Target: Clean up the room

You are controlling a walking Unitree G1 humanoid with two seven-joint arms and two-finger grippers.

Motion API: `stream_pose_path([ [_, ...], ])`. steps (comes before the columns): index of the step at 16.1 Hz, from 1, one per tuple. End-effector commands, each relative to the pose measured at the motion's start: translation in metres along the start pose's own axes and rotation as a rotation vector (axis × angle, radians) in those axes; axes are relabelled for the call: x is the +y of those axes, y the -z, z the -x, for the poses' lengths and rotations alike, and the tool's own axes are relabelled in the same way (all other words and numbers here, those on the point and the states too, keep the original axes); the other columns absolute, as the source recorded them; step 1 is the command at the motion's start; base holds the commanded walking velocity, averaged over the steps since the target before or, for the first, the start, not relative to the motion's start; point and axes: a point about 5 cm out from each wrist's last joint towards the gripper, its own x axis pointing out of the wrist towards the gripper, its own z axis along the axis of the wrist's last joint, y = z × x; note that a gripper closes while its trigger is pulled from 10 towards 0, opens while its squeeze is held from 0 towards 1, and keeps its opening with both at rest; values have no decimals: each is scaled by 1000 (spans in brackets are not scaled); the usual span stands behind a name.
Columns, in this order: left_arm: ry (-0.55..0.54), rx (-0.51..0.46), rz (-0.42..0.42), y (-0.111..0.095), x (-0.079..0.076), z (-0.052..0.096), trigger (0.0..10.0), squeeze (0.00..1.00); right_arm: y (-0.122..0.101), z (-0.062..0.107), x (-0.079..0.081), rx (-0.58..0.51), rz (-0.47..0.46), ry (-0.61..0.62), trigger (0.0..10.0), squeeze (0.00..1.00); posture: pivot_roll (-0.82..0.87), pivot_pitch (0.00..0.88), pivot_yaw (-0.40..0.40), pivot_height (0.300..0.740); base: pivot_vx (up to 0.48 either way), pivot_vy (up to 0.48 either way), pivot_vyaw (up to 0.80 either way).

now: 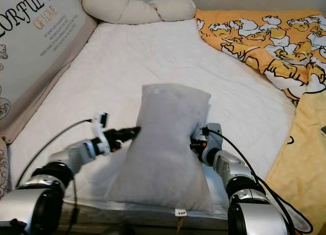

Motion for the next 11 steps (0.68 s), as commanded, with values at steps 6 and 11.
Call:
stream_pose_path([
  [6, 126, 153, -132, 12, -18, -14, 0, 0, -3, -10, 23, -80, -3, -108, 0, 0, -10, 0, 95, 740, 0, 0, 0],
  [11, 11, 154, -225, 7, -11, -13, 0, 0, -10, -14, 33, -149, -10, -126, 0, 0, -12, 0, 90, 740, 0, 0, 0],
])
